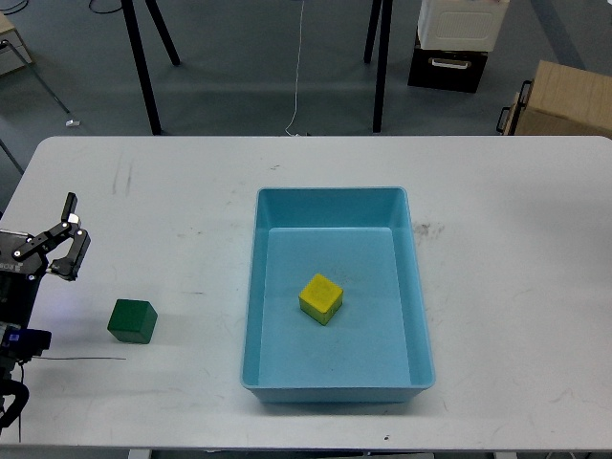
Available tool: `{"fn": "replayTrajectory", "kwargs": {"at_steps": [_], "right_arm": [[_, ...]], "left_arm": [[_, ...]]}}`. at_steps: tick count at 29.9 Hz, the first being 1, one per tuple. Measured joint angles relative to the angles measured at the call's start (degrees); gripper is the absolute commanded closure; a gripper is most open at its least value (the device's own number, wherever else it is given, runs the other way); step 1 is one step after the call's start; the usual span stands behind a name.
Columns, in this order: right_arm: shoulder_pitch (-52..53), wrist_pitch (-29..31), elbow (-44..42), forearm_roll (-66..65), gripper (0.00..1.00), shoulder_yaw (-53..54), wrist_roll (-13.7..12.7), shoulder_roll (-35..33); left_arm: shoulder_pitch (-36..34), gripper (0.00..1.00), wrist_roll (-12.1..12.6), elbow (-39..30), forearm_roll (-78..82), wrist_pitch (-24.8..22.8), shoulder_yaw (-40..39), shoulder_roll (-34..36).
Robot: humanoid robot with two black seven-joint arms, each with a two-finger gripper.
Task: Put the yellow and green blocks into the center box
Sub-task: 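Withdraw the right gripper out of view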
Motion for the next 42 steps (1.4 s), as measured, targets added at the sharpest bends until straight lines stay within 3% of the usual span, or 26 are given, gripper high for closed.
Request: {"fn": "replayTrajectory", "kwargs": {"at_steps": [6, 14, 19, 26, 30, 35, 38, 42], "right_arm": [[-10.21, 0.02, 3.69, 9.87, 0.00, 4.18, 1.14, -1.71], [-8.93, 0.03, 3.65, -3.60, 0.00, 4.61, 0.71, -1.11], [-8.01, 0.03, 3.34, -4.46, 0.00, 7.98, 1.11, 0.06], [-12.80, 0.03, 0.01, 0.63, 0.00, 24.29, 1.15, 13.21], [-23.03, 0.01, 1.47, 0.92, 0.00, 36.23, 0.89, 16.73], [-43.97, 0.00, 14.37, 1.05, 0.00, 56.07, 0.68, 21.42], [-57.38, 0.00, 23.50, 0.78, 0.00, 64.32, 0.68, 27.70], [-70.49, 0.00, 32.31, -1.76, 0.00, 67.42, 0.71, 38.21]], "left_arm": [[-0.16, 0.00, -0.31, 0.00, 0.01, 0.09, 3.21, 0.12], [-0.84, 0.00, -0.67, -0.43, -0.08, 1.55, 4.39, 0.14], [-2.42, 0.00, -0.86, -0.32, -0.28, 1.71, 4.37, 0.05], [-2.72, 0.00, -0.91, 0.09, -0.32, 1.70, 4.37, -0.23], [-2.92, 0.00, -0.91, 0.09, -0.25, 1.85, 4.12, 0.23], [-3.32, 0.00, -0.57, -0.18, -0.25, 3.25, 4.03, 2.72], [-3.34, 0.00, -0.33, -0.53, -0.21, 5.10, 4.01, 4.37], [-2.93, 0.00, -0.81, -1.88, -0.32, 7.50, 3.23, 5.38]]}}
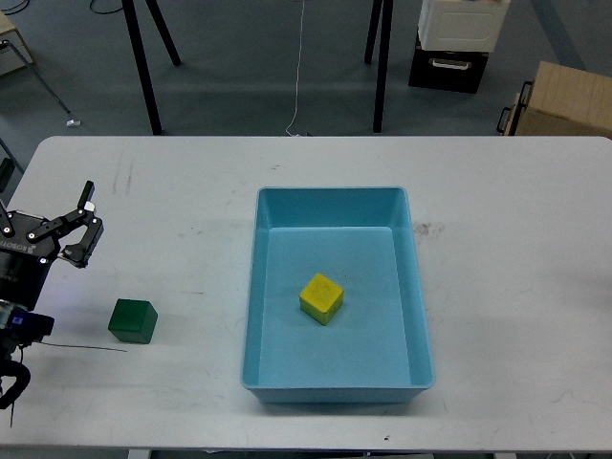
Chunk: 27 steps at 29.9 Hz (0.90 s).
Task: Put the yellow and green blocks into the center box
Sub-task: 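Withdraw the right gripper out of view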
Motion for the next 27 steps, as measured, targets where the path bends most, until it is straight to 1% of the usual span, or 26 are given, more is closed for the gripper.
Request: {"fn": "replayTrajectory", "kwargs": {"at_steps": [3, 6, 8, 12, 14, 17, 18, 20, 22, 24, 27], "right_arm": [[-5.63, 0.00, 4.30, -2.96, 0.00, 0.30, 0.08, 7.86], [-9.53, 0.00, 6.24, -5.61, 0.00, -0.01, 0.08, 14.61], [-10.57, 0.00, 6.51, -7.59, 0.00, -0.34, 0.10, 16.70], [-11.31, 0.00, 6.66, -9.45, 0.00, -0.26, 0.12, 17.29], [-11.41, 0.01, 6.75, -9.72, 0.00, -0.07, 0.20, 17.31], [-11.57, -0.71, 7.73, -10.11, 0.00, 0.05, 0.28, 17.68], [-11.70, -0.96, 8.10, -10.15, 0.00, 0.05, 0.29, 17.69], [-12.21, -1.27, 8.59, -10.20, 0.00, 0.05, 0.33, 17.56], [-12.64, -1.39, 8.73, -10.20, 0.00, 0.15, 0.44, 17.37], [-12.79, -1.45, 9.00, -10.21, 0.00, 0.38, 0.58, 17.30], [-12.84, -2.14, 10.15, -10.21, 0.00, 1.56, 0.77, 17.30]], "left_arm": [[0.87, 0.00, -0.14, -0.95, -0.08, 0.65, -0.52, 0.10], [1.38, 0.00, -0.15, -1.23, -0.10, 1.79, -0.77, 0.14], [1.55, 0.00, -0.15, -1.39, -0.10, 2.58, -1.57, 0.18], [1.76, 0.00, -0.38, -1.43, -0.21, 2.43, -6.12, -0.09], [1.29, 0.00, -1.68, -1.18, -0.21, 2.13, -9.66, -0.29], [-0.48, 0.00, -5.11, -0.57, -0.01, 1.93, -16.29, -0.14], [-1.35, 0.00, -5.65, 0.09, 0.13, 1.93, -18.23, 0.41], [-3.45, 0.00, -5.44, 2.07, 0.30, 1.77, -20.32, 3.42], [-5.62, 0.00, -3.87, 4.71, 0.64, 0.67, -20.83, 8.92], [-7.57, 0.00, -2.60, 6.99, 1.61, -1.50, -20.33, 13.86], [-9.60, 0.00, -2.05, 7.94, 3.38, -3.66, -18.07, 19.18]]}}
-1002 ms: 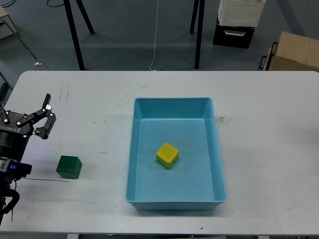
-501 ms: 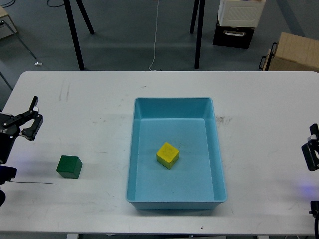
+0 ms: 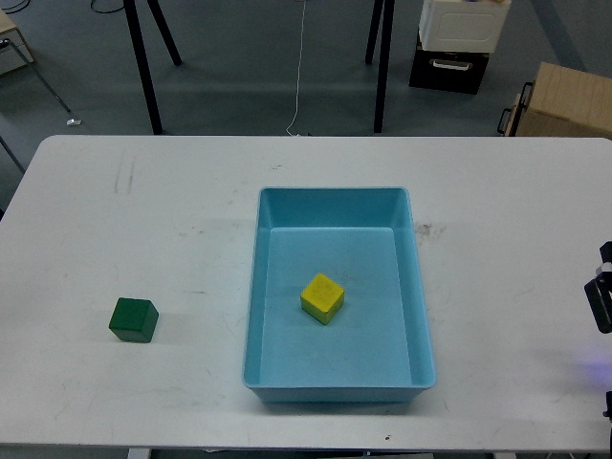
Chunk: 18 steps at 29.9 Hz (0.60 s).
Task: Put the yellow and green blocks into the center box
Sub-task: 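Withdraw the right gripper out of view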
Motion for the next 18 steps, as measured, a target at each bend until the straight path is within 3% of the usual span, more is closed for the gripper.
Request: {"fn": "replayTrajectory", "kwargs": {"at_steps": [5, 8, 13, 18], "right_arm": [[-0.01, -2.44, 2.86, 0.23, 0.01, 2.49, 1.07, -0.01], [0.17, -2.92, 3.09, 0.88, 0.01, 3.52, 1.44, 0.16], [1.00, -3.57, 3.04, 5.44, 0.00, 3.78, 2.37, 0.58], [1.47, -3.33, 2.82, 9.62, 0.00, 2.77, 3.11, 0.61]], "left_arm": [[-2.11, 0.00, 0.17, 0.21, 1.33, 0.84, 11.49, 14.07], [-8.64, 0.00, 0.55, 0.21, 2.74, 2.06, 19.92, 22.24], [-28.16, 0.00, 1.53, -2.88, 9.69, 0.70, 45.68, 30.84], [-48.42, 0.00, 5.46, -12.70, 16.65, -3.33, 73.63, 34.27]]}}
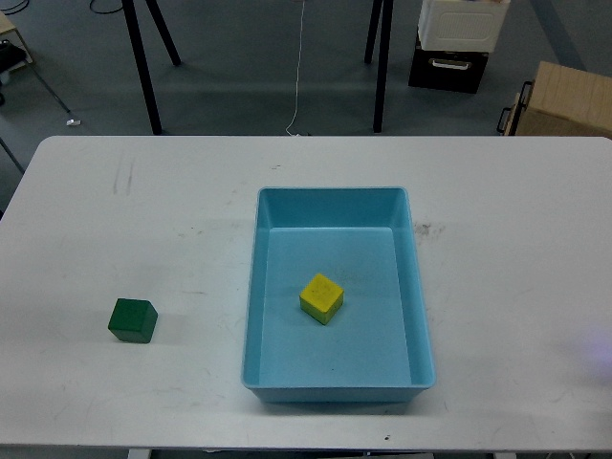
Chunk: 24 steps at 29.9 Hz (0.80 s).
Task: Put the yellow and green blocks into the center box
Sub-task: 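Withdraw the right gripper out of view, then reach the left gripper down onto the green cube and grasp it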
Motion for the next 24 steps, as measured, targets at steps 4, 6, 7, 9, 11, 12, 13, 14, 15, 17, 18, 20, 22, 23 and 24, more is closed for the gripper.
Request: {"fn": "replayTrajectory", "kwargs": {"at_steps": [4, 6, 7, 9, 11, 12, 13, 14, 15, 17, 18, 20, 22, 23, 24], "right_arm": [[0.36, 0.12, 0.00, 0.26, 0.00, -2.05, -0.19, 0.00], [0.55, 0.11, 0.00, 0.11, 0.00, -3.85, -0.29, 0.00], [0.64, 0.08, 0.00, -0.01, 0.00, -4.78, -0.31, 0.00], [0.82, -0.04, 0.00, -0.19, 0.00, -6.13, -0.35, 0.00], [0.88, -0.16, 0.00, -0.26, 0.00, -6.87, -0.38, 0.00], [0.88, -0.18, -0.02, -0.29, 0.00, -7.10, -0.40, 0.00], [0.87, -0.19, -0.07, -0.29, 0.00, -7.19, -0.41, 0.00], [0.82, -0.19, -0.10, -0.30, 0.00, -7.23, -0.42, 0.00], [0.71, -0.19, -0.11, -0.30, 0.00, -7.23, -0.42, 0.00], [0.38, -0.19, -0.16, -0.30, 0.00, -7.23, -0.42, 0.00], [0.20, -0.18, -0.20, -0.30, 0.00, -7.19, -0.42, 0.00], [-0.02, -0.08, -0.22, -0.30, 0.00, -7.11, -0.43, 0.00], [-0.25, -0.04, -0.29, -0.31, 0.00, -7.07, -0.49, 0.00], [-0.39, -0.02, -0.32, -0.30, 0.00, -7.02, -0.50, 0.00], [-0.51, -0.02, -0.35, -0.31, 0.00, -7.00, -0.50, 0.00]], "left_arm": [[-14.25, 0.00, 1.11, -0.56, 5.54, -0.84, 17.03, -0.28], [-19.12, 0.00, 2.23, -0.54, 8.69, -0.95, 23.92, -1.50], [-21.03, 0.00, 3.11, -0.53, 11.06, -0.98, 27.37, -2.45], [-23.48, 0.00, 4.63, -0.55, 17.06, -1.00, 33.90, -4.26], [-25.34, 0.00, 5.50, -0.82, 23.50, -1.00, 40.54, -5.66], [-26.07, 0.00, 5.71, -0.89, 25.94, -1.00, 43.35, -6.15], [-26.82, 0.00, 5.87, -0.96, 28.24, -1.01, 46.37, -6.72], [-27.67, 0.00, 5.98, -0.95, 30.16, -1.01, 49.10, -7.43], [-28.42, 0.00, 6.04, -0.95, 31.56, -1.01, 51.35, -8.20], [-30.34, 0.00, 6.05, -0.43, 33.94, -1.01, 56.52, -10.92], [-31.15, 0.00, 6.05, 0.03, 34.61, -1.01, 58.69, -12.45], [-33.07, 0.00, 6.03, 1.71, 35.44, -1.01, 63.36, -16.59], [-34.79, 0.00, 5.93, 3.55, 35.64, -1.01, 66.62, -20.59], [-35.55, 0.00, 5.82, 4.55, 35.66, -1.00, 67.72, -22.54], [-36.18, 0.00, 5.70, 5.47, 35.67, -1.00, 68.39, -24.28]]}}
